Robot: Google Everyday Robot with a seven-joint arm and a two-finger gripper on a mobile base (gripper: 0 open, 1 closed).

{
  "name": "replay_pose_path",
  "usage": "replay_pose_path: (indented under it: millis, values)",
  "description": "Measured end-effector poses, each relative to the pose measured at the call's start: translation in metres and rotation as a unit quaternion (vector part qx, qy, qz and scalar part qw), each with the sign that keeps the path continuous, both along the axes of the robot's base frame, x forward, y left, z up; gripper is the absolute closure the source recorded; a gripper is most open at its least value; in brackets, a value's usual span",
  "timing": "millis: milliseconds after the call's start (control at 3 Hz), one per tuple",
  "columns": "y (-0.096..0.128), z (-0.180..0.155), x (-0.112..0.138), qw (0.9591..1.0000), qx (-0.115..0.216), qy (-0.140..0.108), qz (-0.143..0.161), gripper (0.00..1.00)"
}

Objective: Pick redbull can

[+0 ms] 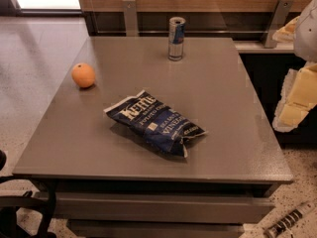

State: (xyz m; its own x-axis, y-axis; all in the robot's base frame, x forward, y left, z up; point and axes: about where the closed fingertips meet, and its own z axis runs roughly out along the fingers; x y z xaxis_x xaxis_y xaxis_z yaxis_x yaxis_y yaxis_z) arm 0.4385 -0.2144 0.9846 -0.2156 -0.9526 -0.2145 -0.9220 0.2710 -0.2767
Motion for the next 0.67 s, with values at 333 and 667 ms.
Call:
replay_pose_path:
  millis: [333, 667]
  values:
    - [0.000, 0.000, 0.000, 1.0000, 0.000, 0.000, 0.000, 0.00]
    - [-0.005, -0.001, 0.038, 0.9966, 0.062, -0.039, -0.037, 0.00]
